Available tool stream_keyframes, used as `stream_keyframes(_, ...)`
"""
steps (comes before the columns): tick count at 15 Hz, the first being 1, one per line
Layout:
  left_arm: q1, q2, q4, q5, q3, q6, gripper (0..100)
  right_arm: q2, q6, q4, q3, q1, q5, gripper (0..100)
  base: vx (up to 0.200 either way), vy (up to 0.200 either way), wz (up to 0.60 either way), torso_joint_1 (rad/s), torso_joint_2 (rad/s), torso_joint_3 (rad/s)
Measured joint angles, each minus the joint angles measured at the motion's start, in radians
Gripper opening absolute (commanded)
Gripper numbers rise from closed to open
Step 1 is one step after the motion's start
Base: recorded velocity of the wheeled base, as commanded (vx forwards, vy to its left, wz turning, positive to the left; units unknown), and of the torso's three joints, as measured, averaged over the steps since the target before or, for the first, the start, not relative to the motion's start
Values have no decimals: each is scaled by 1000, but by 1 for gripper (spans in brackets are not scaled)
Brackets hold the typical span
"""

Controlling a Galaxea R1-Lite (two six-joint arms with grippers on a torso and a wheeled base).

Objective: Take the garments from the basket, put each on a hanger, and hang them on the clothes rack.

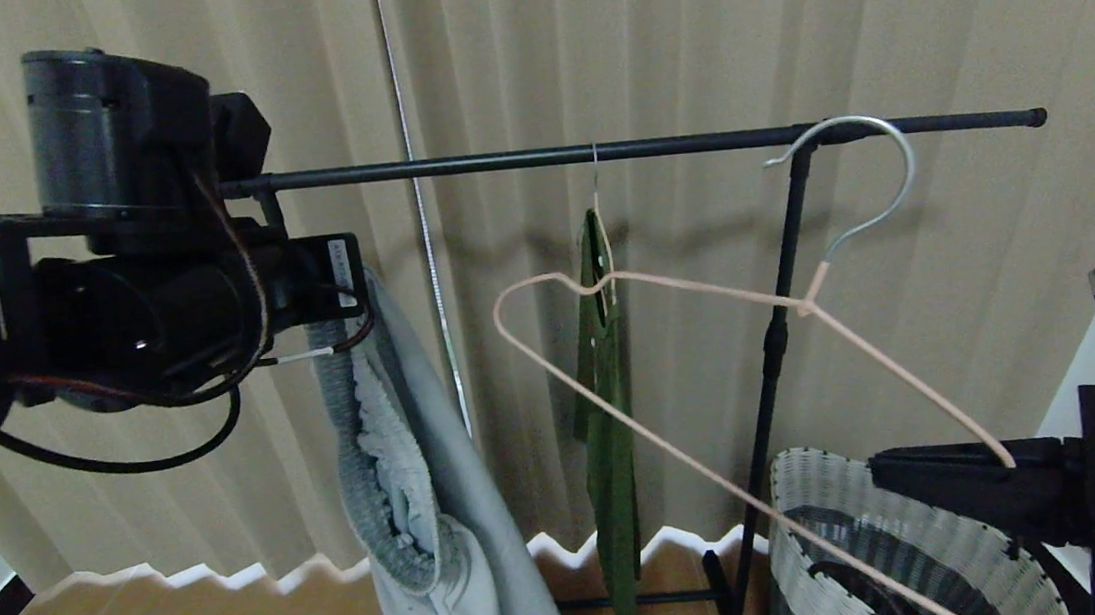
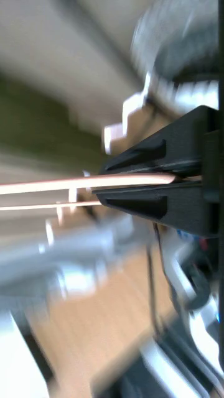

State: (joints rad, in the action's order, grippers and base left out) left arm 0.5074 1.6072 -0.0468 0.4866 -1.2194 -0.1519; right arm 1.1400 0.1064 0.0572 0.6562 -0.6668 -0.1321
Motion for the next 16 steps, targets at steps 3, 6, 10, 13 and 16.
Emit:
stream_keyframes(3,24,93,3,55,-81,-73,0,42,3,23,15,-44,-51,0,0,0,0,0,0,0)
stream_keyframes(6,49,155,1,80,-128,-97,0,72,1,49,21,-66,-51,0,0,0,0,0,0,0)
stream_keyframes(10,78,200,6,117,-152,-94,0,131,0,56,39,-74,-46,0,0,0,0,0,0,0)
stream_keyframes(13,84,201,68,119,-157,-70,0,223,10,110,63,-71,16,0,0,0,0,0,0,0)
stream_keyframes(16,84,180,167,131,-180,-65,0,323,119,120,139,-70,109,0,0,0,0,0,0,0)
